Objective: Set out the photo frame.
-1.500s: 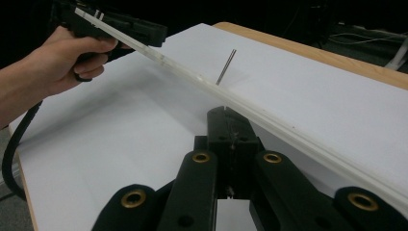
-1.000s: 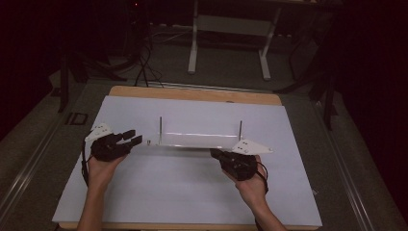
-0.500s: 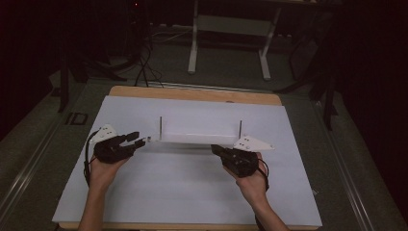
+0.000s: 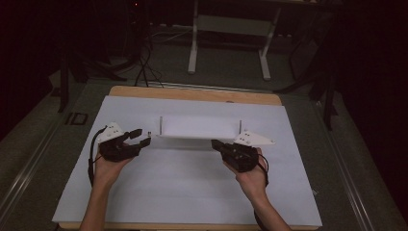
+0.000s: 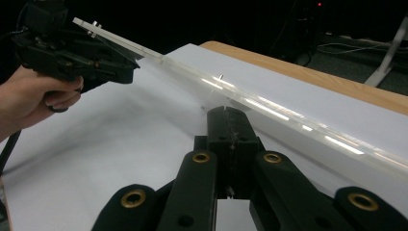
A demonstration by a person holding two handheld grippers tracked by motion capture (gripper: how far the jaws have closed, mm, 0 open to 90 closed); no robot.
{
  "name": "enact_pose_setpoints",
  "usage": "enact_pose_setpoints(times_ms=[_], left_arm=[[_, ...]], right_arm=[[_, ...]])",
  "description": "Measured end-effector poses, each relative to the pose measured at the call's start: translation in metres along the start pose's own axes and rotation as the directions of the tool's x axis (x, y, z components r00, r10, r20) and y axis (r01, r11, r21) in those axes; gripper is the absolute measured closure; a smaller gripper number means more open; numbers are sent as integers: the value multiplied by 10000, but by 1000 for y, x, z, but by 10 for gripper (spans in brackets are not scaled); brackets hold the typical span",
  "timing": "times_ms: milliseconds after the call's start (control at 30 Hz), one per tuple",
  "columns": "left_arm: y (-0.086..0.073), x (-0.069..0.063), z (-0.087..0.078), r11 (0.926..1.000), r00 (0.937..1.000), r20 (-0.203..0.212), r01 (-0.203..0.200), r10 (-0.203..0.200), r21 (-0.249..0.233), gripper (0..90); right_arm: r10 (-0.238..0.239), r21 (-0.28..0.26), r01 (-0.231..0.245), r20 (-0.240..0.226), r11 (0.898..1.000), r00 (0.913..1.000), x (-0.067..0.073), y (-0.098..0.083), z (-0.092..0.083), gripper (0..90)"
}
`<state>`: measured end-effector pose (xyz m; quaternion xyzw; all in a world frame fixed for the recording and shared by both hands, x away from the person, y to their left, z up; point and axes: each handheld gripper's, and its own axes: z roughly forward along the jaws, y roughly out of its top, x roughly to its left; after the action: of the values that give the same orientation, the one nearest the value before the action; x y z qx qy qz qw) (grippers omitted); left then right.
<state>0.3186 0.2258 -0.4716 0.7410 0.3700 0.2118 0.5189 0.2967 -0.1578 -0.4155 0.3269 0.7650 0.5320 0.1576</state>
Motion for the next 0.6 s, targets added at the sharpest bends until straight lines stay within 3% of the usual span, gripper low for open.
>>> enact_pose_setpoints(times_ms=[100,333,467,600], left_arm=[[1,-1,2,9999,10000,30,-45,45,91,385],[11,-10,19,9987,9994,237,-271,261,423,351],[16,-12,25,9995,9985,509,-218,206,226,353],[20,-12,29,9996,9988,438,-244,237,161,349]], right_arm=[[3,-44,-3,4,10000,10000,-1,1,1,900],[41,-45,-40,56,10000,10000,-3,6,3,900],[53,-59,-52,84,10000,10000,-5,9,4,900],[72,-90,-71,118,9999,9999,-5,11,4,900]])
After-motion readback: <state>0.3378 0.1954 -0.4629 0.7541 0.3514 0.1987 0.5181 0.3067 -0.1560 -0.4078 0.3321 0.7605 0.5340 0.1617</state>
